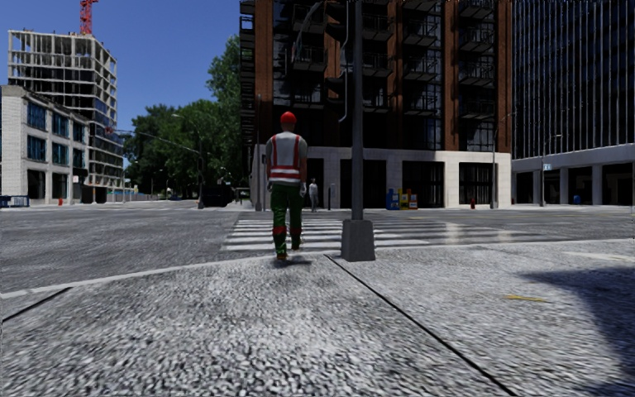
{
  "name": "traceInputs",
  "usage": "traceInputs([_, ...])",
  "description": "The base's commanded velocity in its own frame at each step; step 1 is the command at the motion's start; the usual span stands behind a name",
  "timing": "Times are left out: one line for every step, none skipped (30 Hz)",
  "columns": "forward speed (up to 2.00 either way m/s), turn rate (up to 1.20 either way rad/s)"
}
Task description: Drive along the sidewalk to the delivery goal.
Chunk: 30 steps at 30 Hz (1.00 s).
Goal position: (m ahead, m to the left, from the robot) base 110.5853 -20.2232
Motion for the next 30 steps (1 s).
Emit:
traceInputs([1.64, -0.43])
traceInputs([1.57, -0.43])
traceInputs([1.48, -0.43])
traceInputs([1.38, -0.43])
traceInputs([1.38, -0.43])
traceInputs([1.31, -0.43])
traceInputs([1.28, -0.43])
traceInputs([1.27, -0.43])
traceInputs([1.27, -0.43])
traceInputs([1.27, -0.43])
traceInputs([1.27, -0.43])
traceInputs([1.27, -0.43])
traceInputs([1.27, -0.43])
traceInputs([1.26, -0.43])
traceInputs([1.24, -0.43])
traceInputs([1.24, -0.43])
traceInputs([1.23, -0.43])
traceInputs([1.19, -0.43])
traceInputs([1.17, -0.43])
traceInputs([1.17, -0.43])
traceInputs([1.17, -0.43])
traceInputs([1.17, -0.43])
traceInputs([1.17, -0.43])
traceInputs([1.18, -0.43])
traceInputs([1.24, -0.43])
traceInputs([1.24, -0.43])
traceInputs([1.27, -0.43])
traceInputs([1.28, -0.43])
traceInputs([1.28, -0.43])
traceInputs([1.28, -0.43])
